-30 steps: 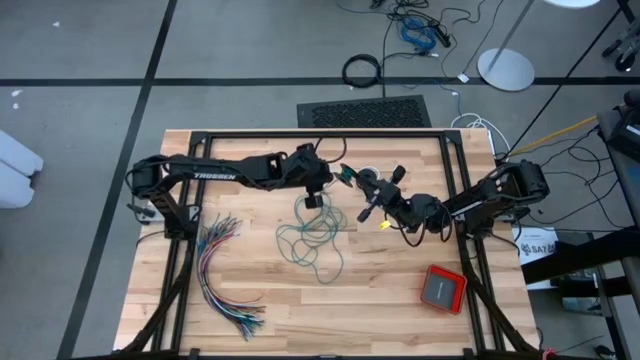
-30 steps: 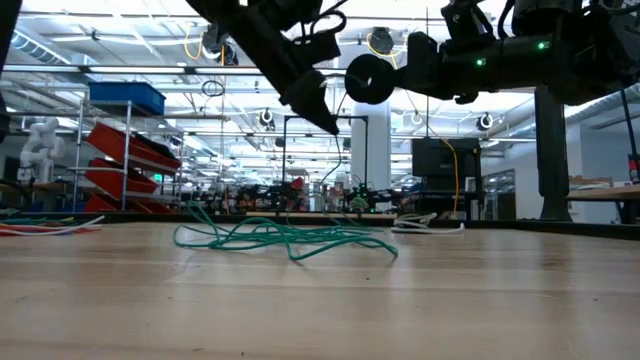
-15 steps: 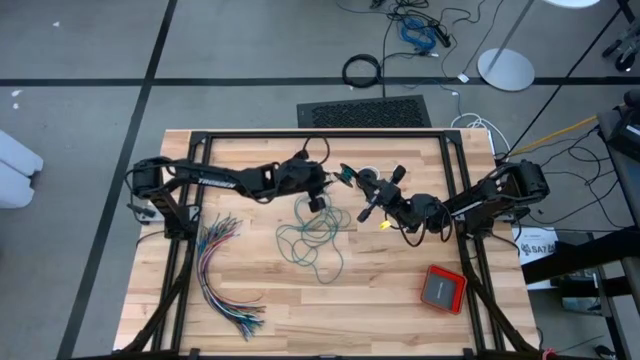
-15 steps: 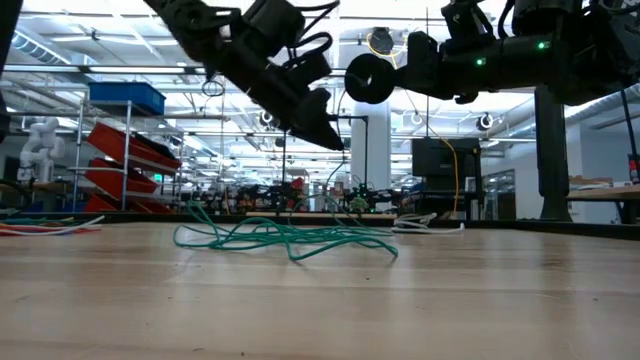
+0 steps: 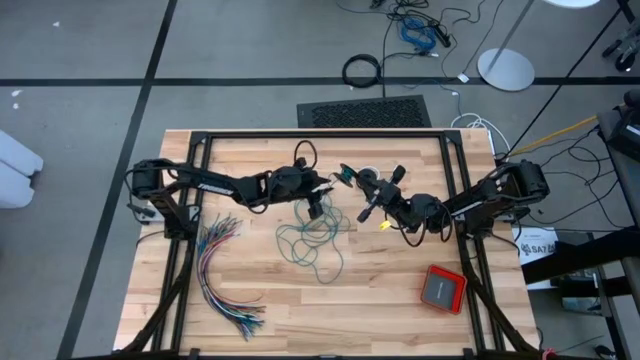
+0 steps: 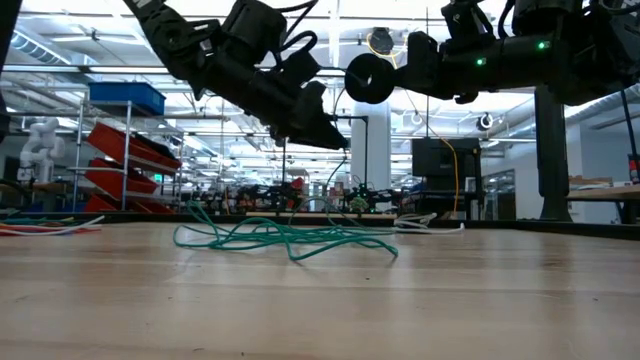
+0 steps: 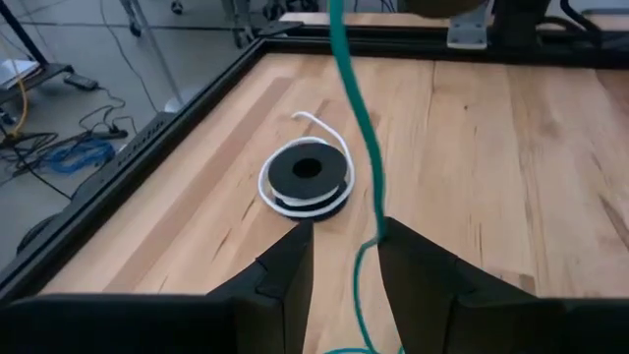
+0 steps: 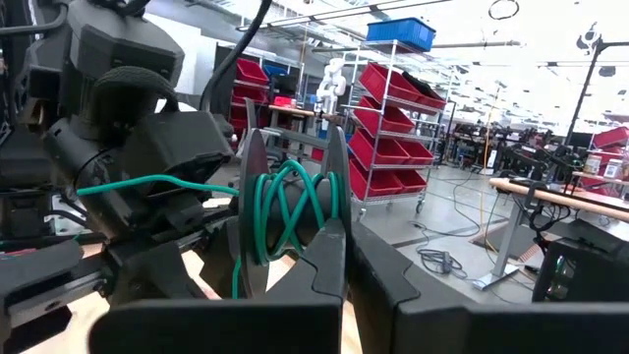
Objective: Coil cords
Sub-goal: Coil the green wire onto the spool
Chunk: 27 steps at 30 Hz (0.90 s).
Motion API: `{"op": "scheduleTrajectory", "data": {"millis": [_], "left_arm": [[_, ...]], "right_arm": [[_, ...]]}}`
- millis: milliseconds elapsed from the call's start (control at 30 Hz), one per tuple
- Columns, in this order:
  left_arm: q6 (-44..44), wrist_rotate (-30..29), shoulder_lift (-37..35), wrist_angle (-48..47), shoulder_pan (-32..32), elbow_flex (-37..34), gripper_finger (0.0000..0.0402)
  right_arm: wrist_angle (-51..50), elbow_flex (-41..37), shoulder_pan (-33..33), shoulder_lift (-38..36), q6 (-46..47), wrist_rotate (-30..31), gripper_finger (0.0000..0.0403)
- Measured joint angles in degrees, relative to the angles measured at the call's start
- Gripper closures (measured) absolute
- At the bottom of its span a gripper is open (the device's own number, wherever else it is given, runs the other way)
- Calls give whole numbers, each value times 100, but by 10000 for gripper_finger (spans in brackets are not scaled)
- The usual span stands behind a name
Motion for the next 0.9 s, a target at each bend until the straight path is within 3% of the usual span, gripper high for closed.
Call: {"op": "scheduleTrajectory", "data": {"millis": [300,633,900], "left_arm": [[-169,-79,0,607,0,-328,285],[-317,-196,79,765,0,-407,355],[-563,-269,663,1689,7,-380,395]], "right_arm": [[0,0,0,0,15,0,403],[12,0,0,0,16,0,403],[130,0,-2,0,22,-18,403]]}}
